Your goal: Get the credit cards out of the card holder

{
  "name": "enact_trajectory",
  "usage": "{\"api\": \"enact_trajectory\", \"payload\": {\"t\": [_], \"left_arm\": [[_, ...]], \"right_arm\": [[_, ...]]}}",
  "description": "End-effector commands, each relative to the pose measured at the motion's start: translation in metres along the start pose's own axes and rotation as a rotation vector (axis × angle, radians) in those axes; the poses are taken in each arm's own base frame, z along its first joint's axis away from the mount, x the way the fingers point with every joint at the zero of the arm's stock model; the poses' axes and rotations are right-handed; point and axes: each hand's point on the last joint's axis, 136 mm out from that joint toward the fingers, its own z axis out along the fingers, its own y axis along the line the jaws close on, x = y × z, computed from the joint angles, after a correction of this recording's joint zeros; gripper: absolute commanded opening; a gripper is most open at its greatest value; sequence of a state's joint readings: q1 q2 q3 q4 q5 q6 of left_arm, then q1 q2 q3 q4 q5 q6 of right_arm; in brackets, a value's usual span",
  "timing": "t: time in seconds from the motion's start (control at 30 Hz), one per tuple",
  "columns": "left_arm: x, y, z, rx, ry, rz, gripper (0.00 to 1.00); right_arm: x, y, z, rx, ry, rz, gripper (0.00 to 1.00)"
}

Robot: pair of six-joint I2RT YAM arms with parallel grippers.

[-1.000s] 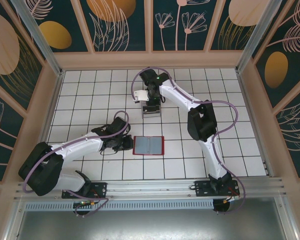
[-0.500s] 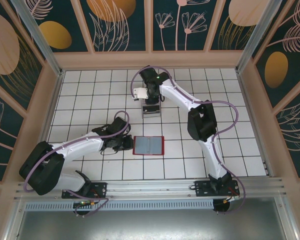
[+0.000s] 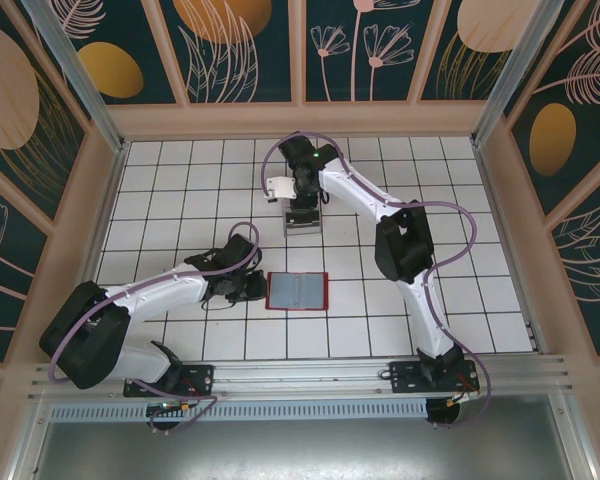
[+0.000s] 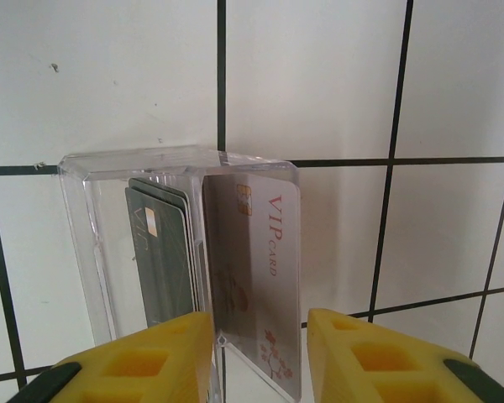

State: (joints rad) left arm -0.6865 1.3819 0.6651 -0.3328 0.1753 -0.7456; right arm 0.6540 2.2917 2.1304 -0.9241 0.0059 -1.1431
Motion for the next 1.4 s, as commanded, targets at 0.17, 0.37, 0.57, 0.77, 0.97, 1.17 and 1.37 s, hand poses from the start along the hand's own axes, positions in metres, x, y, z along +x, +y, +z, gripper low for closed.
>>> {"api": "enact_trajectory", "payload": {"t": [0.17, 0.37, 0.57, 0.77, 0.97, 1.17, 1.37], "left_arm": [[-0.002, 0.000, -0.001, 0.002, -0.008, -0.004, 0.15], [-0.002, 0.000, 0.000, -0.001, -0.007, -0.001, 0.15], [-0.002, 0.000, 0.000, -0.002, -0.007, 0.000, 0.15], [-0.002, 0.001, 0.000, -0.004, -0.010, -0.005, 0.15], [-0.003, 0.000, -0.002, -0.002, -0.016, -0.004, 0.15], [-0.003, 0.000, -0.001, 0.002, -0.015, -0.007, 0.15], [0.000, -0.007, 0.002, 0.048, 0.001, -0.005, 0.15]], "right_arm": [[0.012, 0.012, 0.022, -0.062, 0.032, 0.026, 0.37], [0.013, 0.006, 0.026, -0.037, 0.032, 0.030, 0.37], [0.015, -0.012, 0.023, 0.048, 0.060, 0.026, 0.37], [0.011, -0.025, 0.017, 0.100, 0.047, 0.018, 0.37], [0.011, -0.032, 0.018, 0.133, 0.060, 0.018, 0.37], [0.011, -0.039, 0.015, 0.168, 0.065, 0.039, 0.37], [0.000, -0.040, -0.012, 0.215, 0.016, 0.107, 0.37]]}}
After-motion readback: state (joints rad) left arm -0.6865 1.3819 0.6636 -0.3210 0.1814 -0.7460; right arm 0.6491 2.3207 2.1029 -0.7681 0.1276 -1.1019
